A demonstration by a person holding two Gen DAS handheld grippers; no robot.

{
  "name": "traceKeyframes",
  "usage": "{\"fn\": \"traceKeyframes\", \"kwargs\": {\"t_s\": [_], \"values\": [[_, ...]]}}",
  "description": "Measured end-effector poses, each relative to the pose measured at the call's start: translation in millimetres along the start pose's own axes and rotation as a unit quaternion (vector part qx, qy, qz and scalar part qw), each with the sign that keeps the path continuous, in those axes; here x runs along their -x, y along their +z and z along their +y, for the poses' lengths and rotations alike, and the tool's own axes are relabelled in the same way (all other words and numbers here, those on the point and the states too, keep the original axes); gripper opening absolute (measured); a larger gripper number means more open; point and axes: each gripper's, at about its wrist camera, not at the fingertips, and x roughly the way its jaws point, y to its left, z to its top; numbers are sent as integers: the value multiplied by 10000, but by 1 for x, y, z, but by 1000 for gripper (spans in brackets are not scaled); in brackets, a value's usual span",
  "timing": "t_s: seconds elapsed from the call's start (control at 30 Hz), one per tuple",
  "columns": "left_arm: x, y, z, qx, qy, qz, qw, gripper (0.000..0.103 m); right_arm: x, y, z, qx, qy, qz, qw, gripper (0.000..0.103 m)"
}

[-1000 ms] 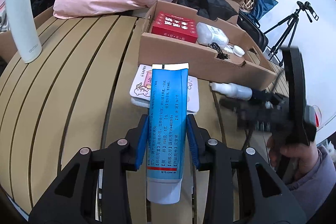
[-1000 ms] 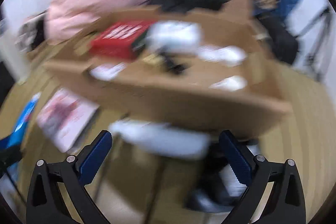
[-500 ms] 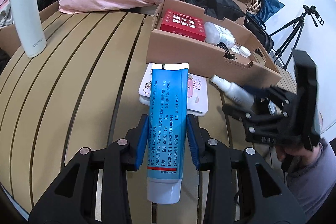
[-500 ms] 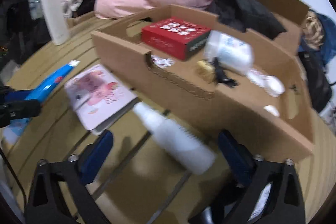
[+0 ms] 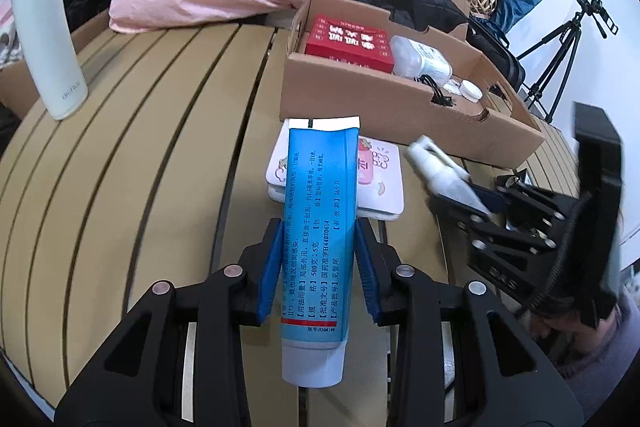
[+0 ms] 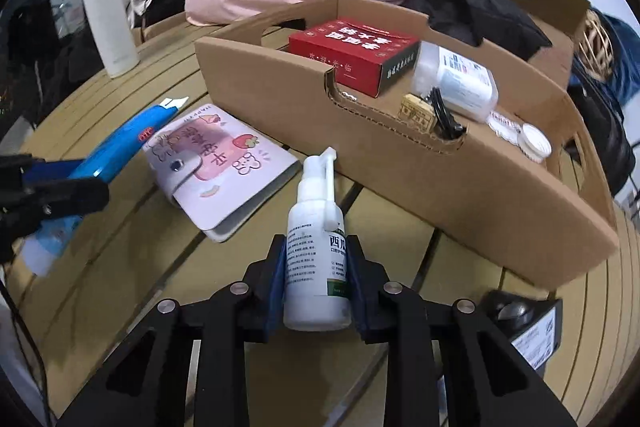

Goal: Organize objects
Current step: 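Grasp and lift the white spray bottle with the right gripper, then lower tube and spray bottle into the cardboard box and open both grippers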

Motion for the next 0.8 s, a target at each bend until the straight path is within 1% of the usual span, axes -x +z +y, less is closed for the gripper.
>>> {"fn": "traceKeyframes", "kwargs": {"t_s": [0.07,0.17,0.2,0.23,0.27,0.3,0.37,0.47,0.53,0.6,0.67,0.73,0.77,0.8], "values": [[6,-2,-2,-35,97,-68,9999,31,12,-8,0,-155,-184,-55,9997,30],[23,-12,-19,-364,601,-132,9974,31,46,-24,0,-377,-299,-130,9988,30],[35,-16,-27,-423,630,-194,9969,31,64,-32,2,-420,-385,-170,9982,30],[46,-21,-32,-399,536,-223,9975,31,80,-39,5,-442,-456,-214,9978,30],[60,-27,-39,-320,344,-226,9986,31,103,-49,8,-494,-513,-263,9971,30],[71,-33,-44,-272,181,-215,9992,31,120,-58,10,-546,-491,-308,9968,30],[87,-44,-57,-302,19,-189,9994,31,155,-79,17,-626,-347,-388,9967,30],[100,-54,-74,-390,-269,-140,9988,31,187,-101,19,-923,-301,-404,9945,30],[101,-53,-83,-495,-340,-142,9981,31,198,-108,16,-1099,-285,-434,9926,30],[100,-49,-89,-562,-341,-144,9977,31,202,-109,12,-1155,-367,-479,9915,30],[96,-39,-93,-579,-497,-93,9970,31,202,-107,5,-1270,-408,-491,9898,30],[86,-19,-99,-645,-728,-27,9953,31,203,-104,-2,-1385,-405,-547,9880,30],[77,1,-103,-656,-905,31,9937,31,202,-99,-8,-1455,-380,-576,9870,30],[68,16,-107,-667,-975,73,9930,31,200,-92,-15,-1511,-355,-615,9860,30]]}}
